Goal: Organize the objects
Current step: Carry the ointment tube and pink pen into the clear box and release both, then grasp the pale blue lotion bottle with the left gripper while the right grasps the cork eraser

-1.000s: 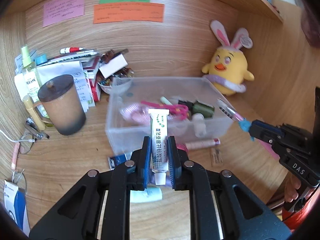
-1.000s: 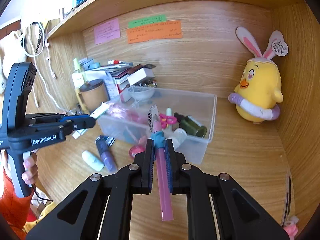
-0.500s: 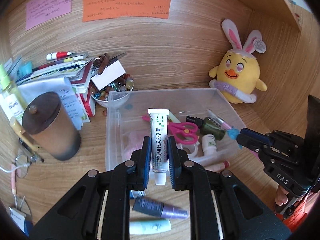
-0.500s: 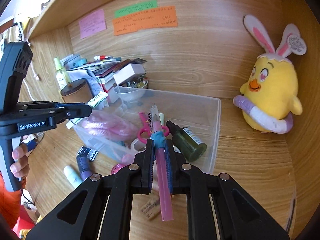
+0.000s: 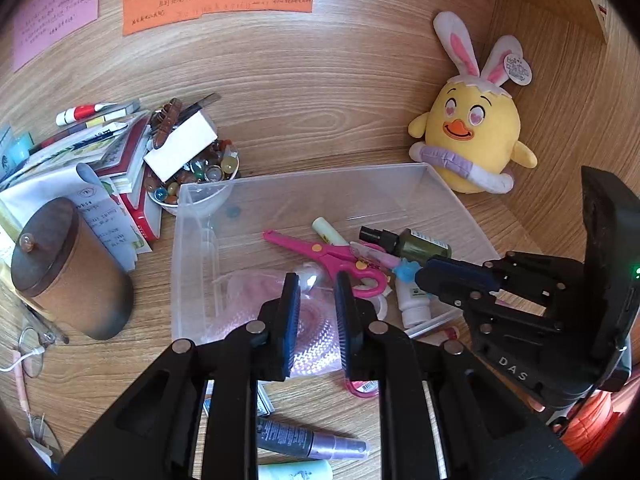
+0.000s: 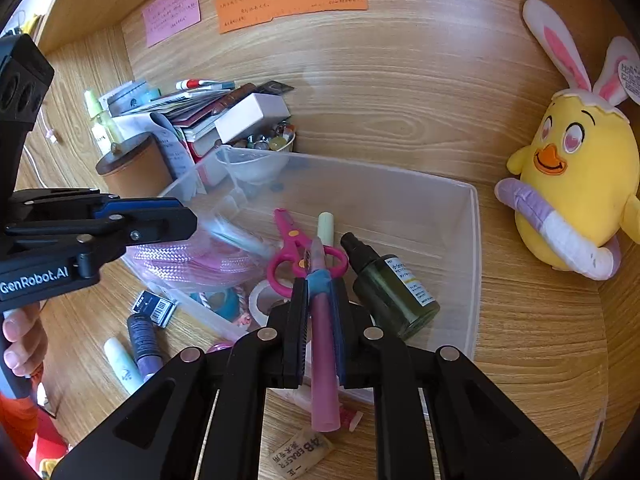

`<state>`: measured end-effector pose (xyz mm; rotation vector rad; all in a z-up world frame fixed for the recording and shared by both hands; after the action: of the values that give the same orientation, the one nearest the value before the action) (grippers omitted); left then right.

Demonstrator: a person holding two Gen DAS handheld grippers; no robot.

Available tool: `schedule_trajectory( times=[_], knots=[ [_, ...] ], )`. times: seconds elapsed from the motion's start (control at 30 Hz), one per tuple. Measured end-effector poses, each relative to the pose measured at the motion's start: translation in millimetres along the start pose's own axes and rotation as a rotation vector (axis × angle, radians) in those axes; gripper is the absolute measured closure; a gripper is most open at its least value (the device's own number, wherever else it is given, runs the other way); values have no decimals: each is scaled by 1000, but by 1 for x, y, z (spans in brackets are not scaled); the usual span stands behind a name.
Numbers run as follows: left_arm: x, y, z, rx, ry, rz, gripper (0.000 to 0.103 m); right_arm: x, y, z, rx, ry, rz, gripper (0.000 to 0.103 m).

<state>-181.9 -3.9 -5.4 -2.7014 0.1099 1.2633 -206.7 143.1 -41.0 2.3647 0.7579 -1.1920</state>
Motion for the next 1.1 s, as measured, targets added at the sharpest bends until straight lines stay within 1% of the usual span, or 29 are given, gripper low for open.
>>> schedule_trajectory(
  times=[0.07,0.1,0.13,0.17,0.2,0.27,0.3,0.37,0.43,0.5,0.57,0.63,0.7,0.8,0.93,1.1],
  knots=[
    [0,2,-4,4,-3,-9,85,-1,0,-4,5,-3,-3,92],
    [0,3,-5,2,-6,-10,84,-1,0,-6,3,-4,-4,89],
    [1,4,-9,2,-14,-12,80,-1,0,-10,0,-9,-5,87],
    [1,5,-11,1,-18,-13,75,-2,1,-13,0,-14,-7,82],
    [1,6,-14,-4,-27,-15,72,-2,2,-16,3,-20,-11,77],
    [3,8,-23,-17,-49,-13,62,-2,5,-24,14,-38,-24,72],
    [4,9,-27,-26,-59,-11,59,-2,6,-29,21,-47,-33,71],
    [7,9,-37,-46,-88,-3,40,-1,11,-36,30,-59,-52,69],
    [11,11,-48,-74,-121,8,30,1,15,-44,37,-71,-70,64],
    [15,11,-55,-90,-135,21,24,5,19,-53,50,-88,-87,51],
    [23,13,-60,-105,-137,24,12,9,22,-61,66,-106,-105,45],
    [30,16,-62,-116,-132,18,9,14,26,-67,76,-115,-123,41],
    [40,19,-63,-127,-112,19,9,19,28,-72,80,-116,-134,37],
    [59,25,-59,-129,-65,3,8,28,30,-75,72,-104,-129,37],
    [80,29,-55,-117,-8,-18,8,43,27,-75,61,-72,-84,37],
    [108,34,-56,-110,36,-37,8,69,19,-67,65,-12,-24,36]
  ],
)
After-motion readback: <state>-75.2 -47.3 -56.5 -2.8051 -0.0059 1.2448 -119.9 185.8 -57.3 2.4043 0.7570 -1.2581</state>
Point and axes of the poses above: each gripper's, at about its wrist camera, not at the fingertips, and z roughly the way its jaws point, y to its left, x to its underside, the point moved 3 cm from there along z, roughly the way its jaws point, and after that the axes turned 9 degrees about -y, right-handed, at the moved point
